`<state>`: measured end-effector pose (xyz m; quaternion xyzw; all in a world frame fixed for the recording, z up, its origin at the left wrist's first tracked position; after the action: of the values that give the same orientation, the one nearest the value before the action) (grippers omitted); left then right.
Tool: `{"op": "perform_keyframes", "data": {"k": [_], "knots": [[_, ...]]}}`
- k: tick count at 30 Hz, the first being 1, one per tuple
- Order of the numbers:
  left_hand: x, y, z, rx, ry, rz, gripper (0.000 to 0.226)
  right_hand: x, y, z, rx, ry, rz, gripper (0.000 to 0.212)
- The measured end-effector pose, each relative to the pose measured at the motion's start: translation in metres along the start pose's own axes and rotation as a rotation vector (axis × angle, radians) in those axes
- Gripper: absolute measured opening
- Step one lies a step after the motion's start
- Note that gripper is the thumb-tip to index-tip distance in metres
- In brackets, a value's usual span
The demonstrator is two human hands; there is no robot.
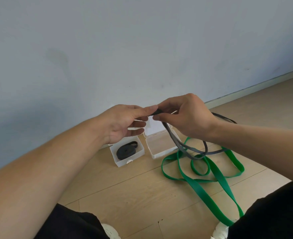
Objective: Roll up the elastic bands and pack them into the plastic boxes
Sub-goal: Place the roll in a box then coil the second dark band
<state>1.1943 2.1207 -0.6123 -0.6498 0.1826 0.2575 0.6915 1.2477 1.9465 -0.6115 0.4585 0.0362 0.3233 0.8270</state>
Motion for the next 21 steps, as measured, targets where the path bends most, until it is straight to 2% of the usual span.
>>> {"op": "perform_keyframes", "data": {"k": [8, 10, 13, 17, 21], "knots": [[-0.006, -0.003, -0.005, 0.038, 0.053, -0.12, 0.044, -0.012, 0.006, 0.005, 0.146, -0.084, 0.083, 0.017], [-0.009, -0.005, -0.008, 0.024, 0.067, -0.132, 0.044, -0.013, 0.01, 0.006, 0.095, -0.109, 0.15, 0.022], [-0.012, -0.004, -0.014, 0.055, 0.047, -0.157, 0.048, -0.01, 0.012, 0.005, -0.029, -0.136, 0.276, 0.015], [-0.012, -0.001, -0.016, 0.056, 0.044, -0.121, 0.03, -0.008, 0.013, 0.001, -0.138, -0.134, 0.381, 0.021], [-0.015, -0.001, -0.016, -0.042, 0.076, -0.077, 0.011, -0.006, 0.016, -0.001, -0.147, -0.144, 0.372, 0.017]]}}
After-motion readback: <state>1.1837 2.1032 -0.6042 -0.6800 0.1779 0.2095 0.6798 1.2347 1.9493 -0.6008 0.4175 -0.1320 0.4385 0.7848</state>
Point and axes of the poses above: each hand's wrist, its own x-axis towards the middle knuckle, its own z-axis out of the back of the hand, y = z × x, the point moved 3 cm from there along x, towards the middle knuckle, and after that the axes turned 5 degrees about z, right-handed, at the moved point
